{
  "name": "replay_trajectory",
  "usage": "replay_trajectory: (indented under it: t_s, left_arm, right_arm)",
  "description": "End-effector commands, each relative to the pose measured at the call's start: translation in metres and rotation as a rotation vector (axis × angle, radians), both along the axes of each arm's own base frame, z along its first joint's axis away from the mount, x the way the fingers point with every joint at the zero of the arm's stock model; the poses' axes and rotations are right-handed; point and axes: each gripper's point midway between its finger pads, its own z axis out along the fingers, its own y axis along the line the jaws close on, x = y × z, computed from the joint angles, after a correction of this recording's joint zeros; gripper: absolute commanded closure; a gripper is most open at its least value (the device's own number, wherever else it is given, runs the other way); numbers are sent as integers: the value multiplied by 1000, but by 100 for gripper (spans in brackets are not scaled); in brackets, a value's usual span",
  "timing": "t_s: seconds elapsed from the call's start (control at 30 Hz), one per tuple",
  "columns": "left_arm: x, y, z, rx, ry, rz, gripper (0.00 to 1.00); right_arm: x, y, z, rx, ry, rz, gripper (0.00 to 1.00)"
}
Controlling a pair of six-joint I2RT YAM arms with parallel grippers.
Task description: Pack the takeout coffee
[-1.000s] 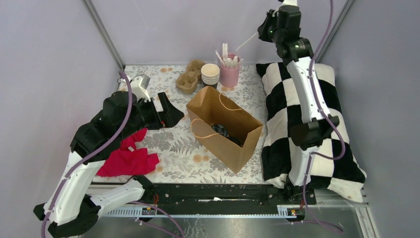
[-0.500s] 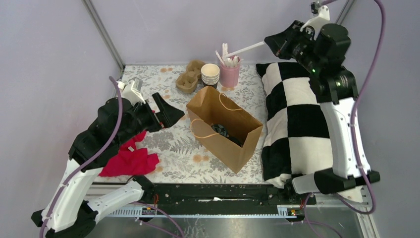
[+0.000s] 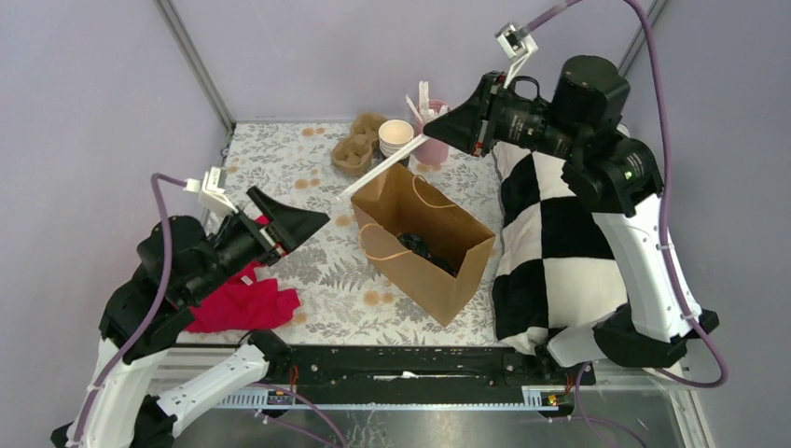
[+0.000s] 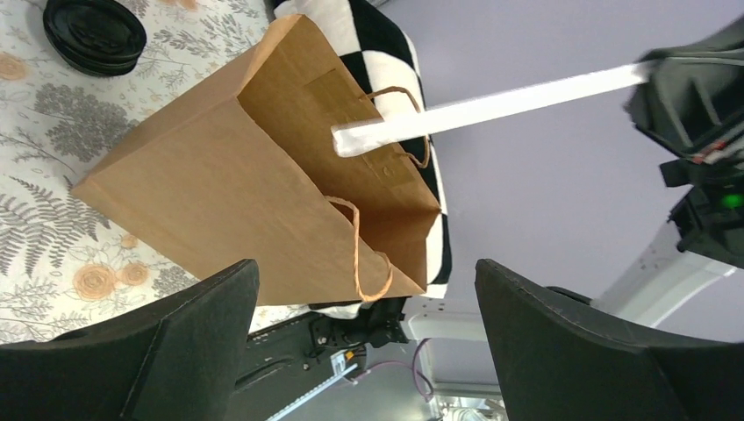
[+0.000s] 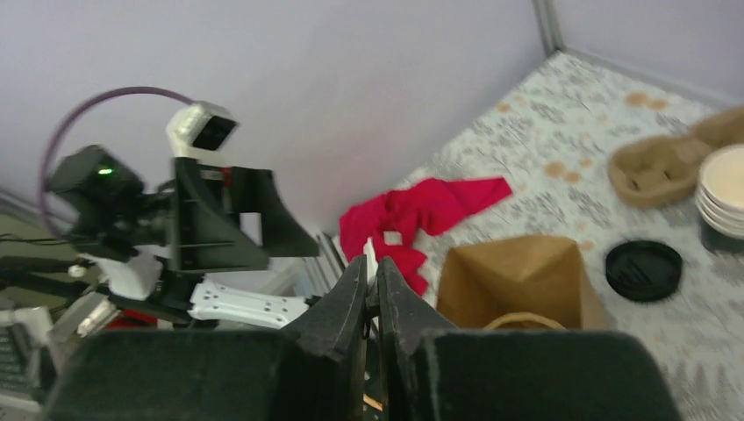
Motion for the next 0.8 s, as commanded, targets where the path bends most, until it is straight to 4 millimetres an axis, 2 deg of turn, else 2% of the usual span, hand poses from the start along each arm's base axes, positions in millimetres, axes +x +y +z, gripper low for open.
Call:
replay_trajectory:
  t_s: [0.0, 0.1, 0.23, 0.3, 0.4, 0.43, 0.57, 0.77]
  left_arm:
    - [-7, 3, 9, -103, -5, 15, 3]
    - [-8, 2, 7, -127, -3, 12, 3]
    - [-7, -2, 6, -126, 7, -2, 4]
    - [-6, -4, 6, -118, 5, -8, 4]
    - [-4, -8, 4, -114, 8, -20, 4]
    - [-3, -10, 4, -119, 4, -28, 4]
    - [0, -19, -6, -124, 24, -54, 4]
    - [4, -38, -10, -110, 52, -127, 4]
  right_arm:
    - [-1, -13, -20, -138, 25, -71, 100]
    - [-1, -19, -24, -169, 28, -106, 100]
    - [3, -40, -27, -244, -32, -198, 100]
    - [4, -51, -36, -320, -55, -221, 100]
    - [-6, -58, -57, -414, -87, -180, 100]
    - [-11, -55, -72, -434, -80, -139, 100]
    - [-36, -44, -95, -487, -83, -21, 99]
    - [-52, -38, -122, -566, -88, 39, 94]
